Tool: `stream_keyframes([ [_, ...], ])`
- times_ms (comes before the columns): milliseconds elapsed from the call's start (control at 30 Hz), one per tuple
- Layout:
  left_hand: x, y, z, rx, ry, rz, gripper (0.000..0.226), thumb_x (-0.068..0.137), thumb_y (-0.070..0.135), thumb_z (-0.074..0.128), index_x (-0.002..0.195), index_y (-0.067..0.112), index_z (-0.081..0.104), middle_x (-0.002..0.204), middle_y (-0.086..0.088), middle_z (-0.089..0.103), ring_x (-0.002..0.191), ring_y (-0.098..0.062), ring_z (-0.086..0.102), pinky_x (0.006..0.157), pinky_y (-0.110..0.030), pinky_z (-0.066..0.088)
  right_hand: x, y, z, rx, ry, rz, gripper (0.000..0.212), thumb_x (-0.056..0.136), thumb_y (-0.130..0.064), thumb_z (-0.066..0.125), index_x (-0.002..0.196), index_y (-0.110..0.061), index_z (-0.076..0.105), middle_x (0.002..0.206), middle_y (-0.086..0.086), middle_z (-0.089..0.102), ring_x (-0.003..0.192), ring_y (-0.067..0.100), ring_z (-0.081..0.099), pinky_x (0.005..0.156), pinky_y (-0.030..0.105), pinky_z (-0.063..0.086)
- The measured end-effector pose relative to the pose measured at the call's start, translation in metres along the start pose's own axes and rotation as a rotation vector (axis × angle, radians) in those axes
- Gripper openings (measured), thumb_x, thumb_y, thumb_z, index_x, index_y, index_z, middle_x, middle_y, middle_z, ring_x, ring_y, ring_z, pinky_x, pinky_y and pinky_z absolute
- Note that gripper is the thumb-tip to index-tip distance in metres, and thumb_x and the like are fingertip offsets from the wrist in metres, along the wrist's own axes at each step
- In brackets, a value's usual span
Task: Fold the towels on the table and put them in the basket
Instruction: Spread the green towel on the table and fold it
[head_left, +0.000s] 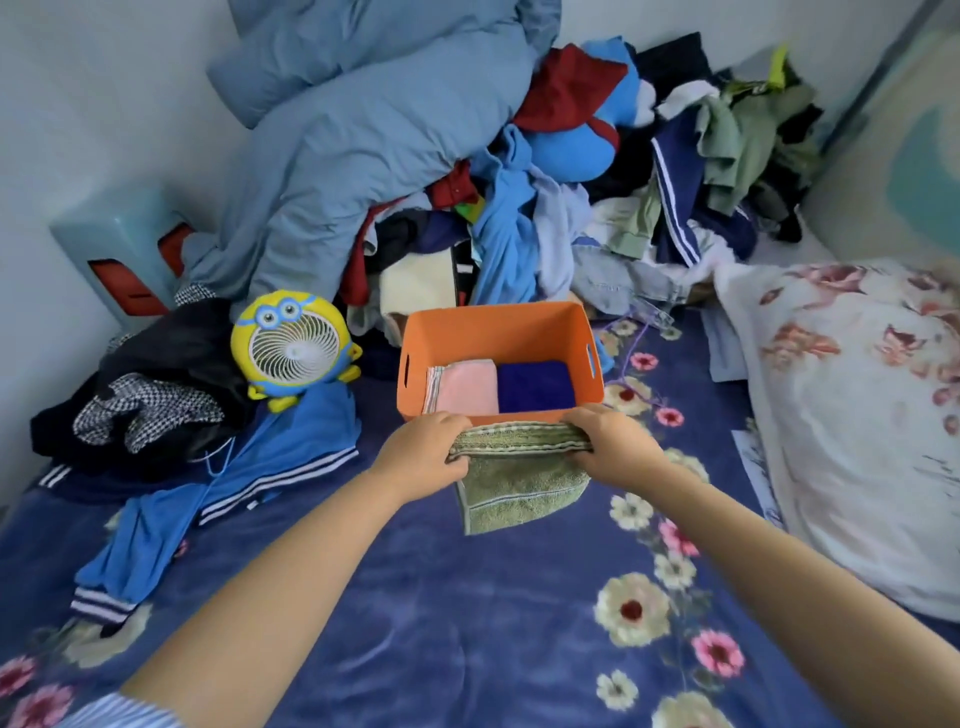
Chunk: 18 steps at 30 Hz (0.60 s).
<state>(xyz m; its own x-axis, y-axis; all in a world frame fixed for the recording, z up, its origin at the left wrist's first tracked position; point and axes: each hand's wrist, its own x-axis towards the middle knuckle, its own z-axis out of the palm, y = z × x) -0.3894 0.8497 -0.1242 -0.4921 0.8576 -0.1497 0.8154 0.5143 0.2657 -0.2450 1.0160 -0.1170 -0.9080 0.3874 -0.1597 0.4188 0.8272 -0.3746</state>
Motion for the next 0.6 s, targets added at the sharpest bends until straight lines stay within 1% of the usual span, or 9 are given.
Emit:
stream_keyframes([
  [67, 0.026, -0.006, -0.006, -0.046, 0.01, -0.038, 0.041, 0.089, 0.022, 0.051, 0.128, 0.009, 0.048, 0.127, -0.006, 0.054, 0.108, -0.021, 0.054, 0.087, -0.032, 0.044, 0.028, 0.008, -0.011, 0.055, 0.024, -0.007, 0.036, 0.082, -0.009, 0.059, 0.117, -0.009, 0.056, 0.113, 0.008, 0.059, 0.105, 0.025, 0.055, 0.082, 0.034, 0.044],
  [133, 0.058, -0.016, -0.013, -0.089, 0.058, -0.058, 0.041, 0.09, 0.021, 0.05, 0.129, 0.01, 0.048, 0.128, -0.006, 0.053, 0.107, -0.021, 0.054, 0.085, -0.031, 0.043, 0.06, 0.016, -0.022, 0.09, 0.072, -0.02, 0.034, 0.081, -0.008, 0.06, 0.115, -0.007, 0.057, 0.11, 0.009, 0.06, 0.104, 0.026, 0.056, 0.081, 0.033, 0.044],
  [200, 0.087, -0.023, -0.022, -0.133, 0.129, -0.07, 0.043, 0.09, 0.019, 0.05, 0.133, 0.013, 0.045, 0.134, -0.003, 0.05, 0.114, -0.019, 0.052, 0.085, -0.027, 0.039, 0.089, 0.02, -0.034, 0.101, 0.128, -0.04, 0.033, 0.081, -0.005, 0.06, 0.114, -0.005, 0.058, 0.111, 0.011, 0.06, 0.104, 0.028, 0.055, 0.082, 0.033, 0.043],
  [267, 0.123, -0.034, -0.031, -0.162, 0.194, -0.075, 0.046, 0.092, 0.02, 0.05, 0.136, 0.013, 0.041, 0.139, -0.003, 0.046, 0.123, -0.019, 0.047, 0.092, -0.025, 0.037, 0.125, 0.026, -0.044, 0.094, 0.195, -0.051, 0.035, 0.081, -0.001, 0.058, 0.115, -0.004, 0.057, 0.113, 0.013, 0.059, 0.106, 0.029, 0.054, 0.08, 0.031, 0.041],
  [300, 0.138, -0.038, -0.036, -0.169, 0.212, -0.08, 0.047, 0.092, 0.02, 0.05, 0.137, 0.012, 0.04, 0.14, -0.003, 0.045, 0.125, -0.019, 0.046, 0.094, -0.025, 0.036, 0.139, 0.028, -0.048, 0.086, 0.223, -0.052, 0.036, 0.081, 0.0, 0.058, 0.116, -0.003, 0.057, 0.115, 0.014, 0.058, 0.107, 0.029, 0.053, 0.079, 0.029, 0.04],
  [400, 0.184, -0.053, -0.039, -0.204, 0.207, -0.072, 0.045, 0.091, 0.018, 0.052, 0.134, 0.011, 0.042, 0.136, -0.004, 0.047, 0.123, -0.019, 0.046, 0.092, -0.024, 0.036, 0.184, 0.04, -0.048, 0.09, 0.299, -0.033, 0.039, 0.079, 0.004, 0.056, 0.118, -0.002, 0.057, 0.115, 0.017, 0.058, 0.109, 0.031, 0.053, 0.076, 0.025, 0.033],
  [500, 0.236, -0.076, -0.018, -0.308, 0.148, -0.074, 0.038, 0.087, 0.013, 0.056, 0.125, 0.008, 0.051, 0.123, -0.007, 0.056, 0.113, -0.021, 0.053, 0.087, -0.025, 0.039, 0.231, 0.06, -0.03, 0.104, 0.261, 0.018, 0.04, 0.08, 0.005, 0.054, 0.119, -0.003, 0.056, 0.114, 0.015, 0.058, 0.107, 0.031, 0.052, 0.077, 0.029, 0.037],
  [533, 0.249, -0.083, -0.009, -0.362, 0.127, -0.097, 0.038, 0.086, 0.012, 0.058, 0.123, 0.007, 0.052, 0.119, -0.008, 0.059, 0.105, -0.019, 0.055, 0.084, -0.025, 0.04, 0.243, 0.066, -0.024, 0.114, 0.245, 0.027, 0.04, 0.079, 0.005, 0.054, 0.119, -0.003, 0.056, 0.115, 0.015, 0.057, 0.107, 0.031, 0.052, 0.077, 0.028, 0.036],
  [600, 0.272, -0.095, 0.013, -0.478, 0.069, -0.166, 0.039, 0.086, 0.012, 0.06, 0.124, 0.006, 0.052, 0.116, -0.009, 0.06, 0.093, -0.015, 0.053, 0.078, -0.023, 0.039, 0.266, 0.081, -0.009, 0.139, 0.173, 0.056, 0.038, 0.077, 0.006, 0.053, 0.115, 0.0, 0.057, 0.112, 0.016, 0.057, 0.105, 0.029, 0.051, 0.072, 0.02, 0.028],
])
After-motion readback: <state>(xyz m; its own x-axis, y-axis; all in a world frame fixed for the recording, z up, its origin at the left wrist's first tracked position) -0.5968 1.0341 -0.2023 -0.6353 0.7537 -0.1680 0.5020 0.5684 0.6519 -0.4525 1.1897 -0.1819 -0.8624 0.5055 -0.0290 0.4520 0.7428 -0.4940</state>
